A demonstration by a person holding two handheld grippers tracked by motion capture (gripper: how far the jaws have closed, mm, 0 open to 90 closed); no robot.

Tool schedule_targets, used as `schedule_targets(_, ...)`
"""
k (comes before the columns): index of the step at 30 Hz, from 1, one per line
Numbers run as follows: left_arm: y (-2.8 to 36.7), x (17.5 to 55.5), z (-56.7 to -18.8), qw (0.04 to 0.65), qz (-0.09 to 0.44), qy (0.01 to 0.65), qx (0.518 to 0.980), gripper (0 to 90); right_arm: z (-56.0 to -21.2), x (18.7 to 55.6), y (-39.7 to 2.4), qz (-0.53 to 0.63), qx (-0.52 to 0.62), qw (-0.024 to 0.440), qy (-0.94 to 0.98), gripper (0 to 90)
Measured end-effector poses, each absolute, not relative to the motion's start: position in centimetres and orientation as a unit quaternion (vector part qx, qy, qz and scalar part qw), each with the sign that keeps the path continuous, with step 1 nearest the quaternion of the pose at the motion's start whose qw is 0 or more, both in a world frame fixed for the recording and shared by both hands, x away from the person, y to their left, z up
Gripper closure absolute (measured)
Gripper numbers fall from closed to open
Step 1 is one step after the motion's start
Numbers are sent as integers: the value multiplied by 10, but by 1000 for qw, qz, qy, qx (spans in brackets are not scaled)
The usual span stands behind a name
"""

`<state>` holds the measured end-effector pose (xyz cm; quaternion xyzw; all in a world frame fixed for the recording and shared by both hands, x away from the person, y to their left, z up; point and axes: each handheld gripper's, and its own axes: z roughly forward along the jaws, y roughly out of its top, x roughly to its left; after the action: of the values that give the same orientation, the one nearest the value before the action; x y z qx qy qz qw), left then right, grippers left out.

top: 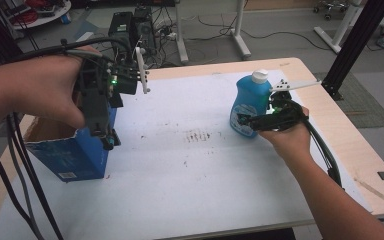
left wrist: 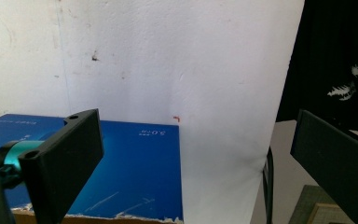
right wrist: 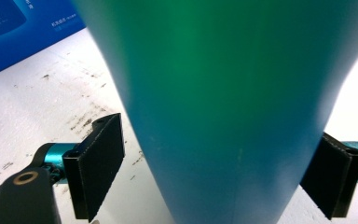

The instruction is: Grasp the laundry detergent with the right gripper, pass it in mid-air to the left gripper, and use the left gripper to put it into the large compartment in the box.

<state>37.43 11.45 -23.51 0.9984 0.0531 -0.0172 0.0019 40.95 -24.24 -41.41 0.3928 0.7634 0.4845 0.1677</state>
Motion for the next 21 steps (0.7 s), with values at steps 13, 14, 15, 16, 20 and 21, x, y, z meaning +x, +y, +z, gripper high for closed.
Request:
schedule_targets(13,109,375,-237,-6,-19,47,999,23,-414,410,-240,486,391,179,761,257)
schedule_targets(14,109,375,-237,-6,-19,47,999,23,-414,410,-240,486,391,179,761,257)
schedule_targets(15,109,375,-237,-5,-20,48,999,23,-414,410,-240,486,392,178,761,257)
schedule_targets(16,109,376,-237,-6,-20,47,999,24,-414,411,-241,484,394,181,760,257)
schedule_targets(20,110,375,-237,-4,-21,50,999,24,-414,411,-242,482,396,182,760,281)
schedule_targets(21,110,376,-237,-4,-20,50,999,24,-414,411,-241,482,394,183,761,289)
